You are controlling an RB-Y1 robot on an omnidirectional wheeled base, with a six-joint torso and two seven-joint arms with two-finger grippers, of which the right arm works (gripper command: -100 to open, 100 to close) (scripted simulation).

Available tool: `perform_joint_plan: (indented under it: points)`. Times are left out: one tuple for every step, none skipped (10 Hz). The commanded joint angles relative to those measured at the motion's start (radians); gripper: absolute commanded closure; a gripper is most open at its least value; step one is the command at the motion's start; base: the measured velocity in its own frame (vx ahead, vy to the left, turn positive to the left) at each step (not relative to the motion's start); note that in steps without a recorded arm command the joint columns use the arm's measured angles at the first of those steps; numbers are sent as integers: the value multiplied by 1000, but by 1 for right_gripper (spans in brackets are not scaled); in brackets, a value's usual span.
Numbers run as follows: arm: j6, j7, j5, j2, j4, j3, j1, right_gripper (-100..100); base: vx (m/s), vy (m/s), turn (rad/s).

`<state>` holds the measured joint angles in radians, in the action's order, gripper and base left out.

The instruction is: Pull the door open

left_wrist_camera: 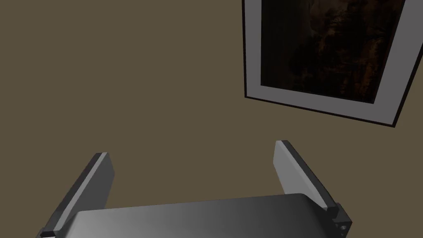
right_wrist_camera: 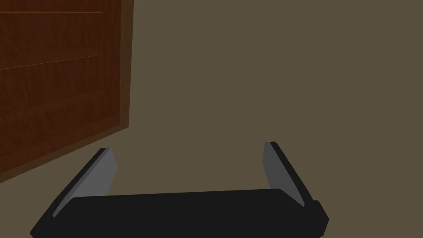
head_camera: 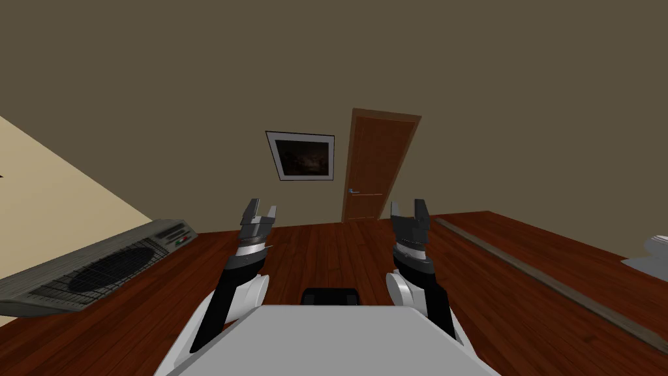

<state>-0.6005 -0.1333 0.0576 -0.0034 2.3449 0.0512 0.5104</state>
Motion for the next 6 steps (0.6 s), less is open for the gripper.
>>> perform_joint_plan:
  points:
    - [-4, 5, 2, -9, -29, -2, -7, -100, 168, -31, 21]
    - [-7, 9, 3, -14, -50, -4, -12, -100, 111, -18, 75]
    - [-10, 13, 4, -20, -72, -5, -17, -100, 110, -3, 47]
    - [-11, 15, 5, -23, -85, -6, -20, -100, 93, -9, 25]
    - [-15, 21, 6, -30, -115, -8, -27, -100, 95, -18, 51]
    - [-17, 24, 7, -34, -130, -9, -31, -100, 111, -26, 41]
